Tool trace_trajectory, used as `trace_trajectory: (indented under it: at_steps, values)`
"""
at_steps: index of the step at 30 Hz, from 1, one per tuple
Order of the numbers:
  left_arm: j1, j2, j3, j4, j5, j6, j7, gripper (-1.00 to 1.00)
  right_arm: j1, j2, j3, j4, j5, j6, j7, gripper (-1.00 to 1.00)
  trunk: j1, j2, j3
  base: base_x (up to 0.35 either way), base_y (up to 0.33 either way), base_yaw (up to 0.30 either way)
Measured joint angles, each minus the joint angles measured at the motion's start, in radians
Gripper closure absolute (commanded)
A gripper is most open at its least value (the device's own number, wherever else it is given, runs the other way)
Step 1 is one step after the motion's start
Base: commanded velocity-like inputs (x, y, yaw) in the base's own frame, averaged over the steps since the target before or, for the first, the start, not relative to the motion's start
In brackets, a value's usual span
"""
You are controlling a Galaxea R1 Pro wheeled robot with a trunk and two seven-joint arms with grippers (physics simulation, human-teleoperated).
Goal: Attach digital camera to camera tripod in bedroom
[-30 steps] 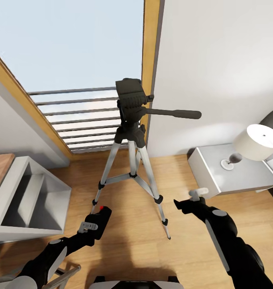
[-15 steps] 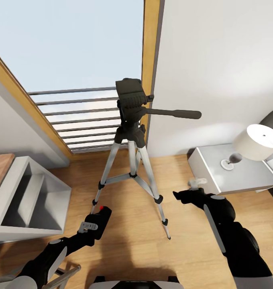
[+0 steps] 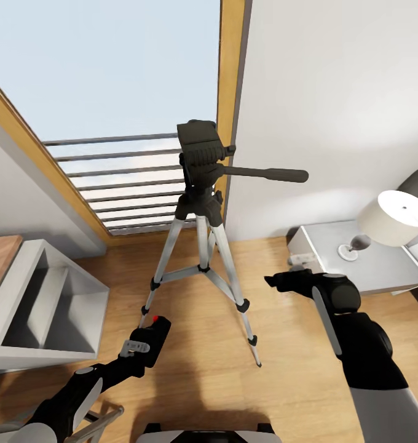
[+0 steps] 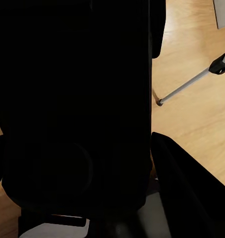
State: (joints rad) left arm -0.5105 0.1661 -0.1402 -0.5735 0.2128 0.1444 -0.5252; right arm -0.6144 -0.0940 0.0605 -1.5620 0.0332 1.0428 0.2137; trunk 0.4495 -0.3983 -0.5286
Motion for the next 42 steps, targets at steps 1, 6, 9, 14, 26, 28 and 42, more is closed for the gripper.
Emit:
trace_trajectory:
  at_steps: [1, 6, 9, 14, 26, 28, 42]
  values:
    - [0.0, 0.0, 0.0, 0.0, 0.0, 0.0, 0.0, 1.0, -0.011, -0.001, 0.0, 0.0, -0.001, 0.0, 0.006, -1.0, 0.0, 0.0, 0.0, 0.0, 0.0, 0.0]
    - [0.0, 0.0, 0.0, 0.0, 0.0, 0.0, 0.0, 1.0, -0.025, -0.004, 0.0, 0.0, -0.001, 0.0, 0.034, -1.0, 0.0, 0.0, 0.0, 0.0, 0.0, 0.0]
    - [0.0, 0.0, 0.0, 0.0, 0.0, -0.001, 0.0, 1.0, -0.029, -0.007, 0.001, 0.0, -0.002, 0.0, 0.059, -1.0, 0.0, 0.0, 0.0, 0.0, 0.0, 0.0]
    - [0.0, 0.0, 0.0, 0.001, 0.0, -0.001, 0.0, 1.0, -0.031, -0.012, 0.001, -0.001, -0.004, 0.0, 0.154, -1.0, 0.0, 0.0, 0.0, 0.0, 0.0, 0.0]
    - [0.0, 0.0, 0.0, 0.001, 0.0, -0.001, 0.0, 1.0, -0.032, -0.081, 0.002, -0.003, 0.0, 0.0, 0.447, -1.0, 0.0, 0.0, 0.0, 0.0, 0.0, 0.0]
    - [0.0, 0.0, 0.0, 0.001, 0.0, -0.001, 0.0, 1.0, -0.032, -0.085, 0.002, -0.003, 0.0, 0.0, 0.467, -1.0, 0.0, 0.0, 0.0, 0.0, 0.0, 0.0]
    - [0.0, 0.0, 0.0, 0.002, 0.0, -0.001, 0.0, 1.0, -0.032, -0.091, 0.003, -0.003, -0.001, 0.0, 0.548, -1.0, 0.0, 0.0, 0.0, 0.0, 0.0, 0.0]
